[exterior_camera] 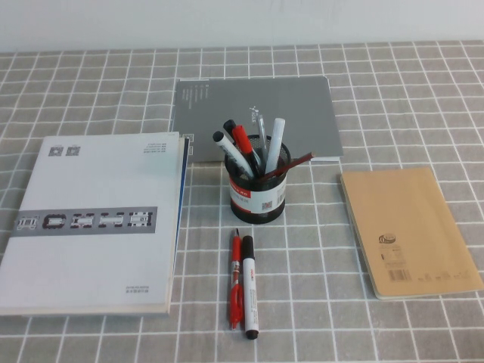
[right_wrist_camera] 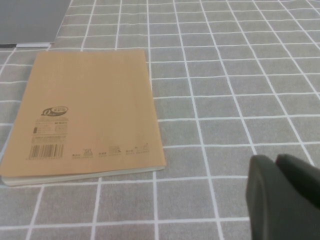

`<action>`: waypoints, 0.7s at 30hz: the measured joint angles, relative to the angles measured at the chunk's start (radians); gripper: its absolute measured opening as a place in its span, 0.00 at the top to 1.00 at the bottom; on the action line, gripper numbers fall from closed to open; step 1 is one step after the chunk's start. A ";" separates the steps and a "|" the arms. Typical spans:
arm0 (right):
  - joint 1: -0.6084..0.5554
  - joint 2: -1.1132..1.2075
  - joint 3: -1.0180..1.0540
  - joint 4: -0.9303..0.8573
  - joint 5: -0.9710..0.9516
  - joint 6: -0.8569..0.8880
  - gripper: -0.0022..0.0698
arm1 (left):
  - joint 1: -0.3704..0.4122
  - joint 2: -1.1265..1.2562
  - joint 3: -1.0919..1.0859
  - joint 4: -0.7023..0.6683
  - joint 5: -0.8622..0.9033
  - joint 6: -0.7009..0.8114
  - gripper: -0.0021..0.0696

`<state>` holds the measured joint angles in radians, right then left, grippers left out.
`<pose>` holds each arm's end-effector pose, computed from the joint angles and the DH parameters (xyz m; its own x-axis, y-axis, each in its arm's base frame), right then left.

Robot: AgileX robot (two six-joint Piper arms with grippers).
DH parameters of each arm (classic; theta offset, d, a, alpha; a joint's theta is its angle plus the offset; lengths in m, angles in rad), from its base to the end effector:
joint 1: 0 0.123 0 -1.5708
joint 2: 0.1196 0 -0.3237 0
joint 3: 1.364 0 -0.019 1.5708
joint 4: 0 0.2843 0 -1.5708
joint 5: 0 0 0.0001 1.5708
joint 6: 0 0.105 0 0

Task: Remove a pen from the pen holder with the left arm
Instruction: 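Take a marker out of the pen holder and lay it on the table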

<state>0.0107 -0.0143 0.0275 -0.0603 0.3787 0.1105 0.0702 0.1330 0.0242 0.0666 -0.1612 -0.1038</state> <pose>0.0604 -0.0017 0.1655 -0.2984 0.0512 -0.9531 0.0268 0.9986 0.0453 0.0760 0.0042 0.2124 0.0927 -0.0316 -0.9952 -0.0560 0.9977 -0.0369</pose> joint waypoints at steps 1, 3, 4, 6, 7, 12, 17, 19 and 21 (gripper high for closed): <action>0.000 0.000 0.000 0.000 0.000 0.000 0.99 | -0.008 -0.021 0.000 -0.009 0.033 0.002 0.97; 0.000 0.000 0.000 0.000 0.000 0.000 0.99 | -0.026 -0.054 0.000 -0.032 0.106 0.009 0.97; 0.000 0.000 0.000 0.000 0.000 0.000 0.99 | -0.038 -0.067 0.000 -0.047 0.142 0.017 0.97; 0.000 0.000 0.000 0.000 0.000 0.000 0.99 | -0.061 -0.094 0.000 -0.100 0.232 0.047 0.97; 0.000 0.000 0.000 0.000 0.000 0.000 0.99 | -0.070 -0.105 0.000 -0.131 0.276 0.066 0.97; 0.000 0.000 0.000 0.000 0.000 0.000 0.99 | -0.100 -0.133 0.000 -0.234 0.474 0.164 0.97; 0.000 0.000 0.000 0.000 0.000 0.000 0.99 | -0.108 -0.136 0.000 -0.265 0.532 0.259 0.97; 0.000 0.000 0.000 0.000 0.000 0.000 0.99 | -0.108 -0.136 0.000 -0.266 0.534 0.269 0.97; 0.000 0.000 0.000 0.000 0.000 0.000 0.99 | -0.108 -0.136 0.000 -0.270 0.534 0.271 0.97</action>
<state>0.0107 -0.0143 0.0275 -0.0603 0.3787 0.1105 -0.0381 -0.0030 0.0242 -0.2029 0.3731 0.1668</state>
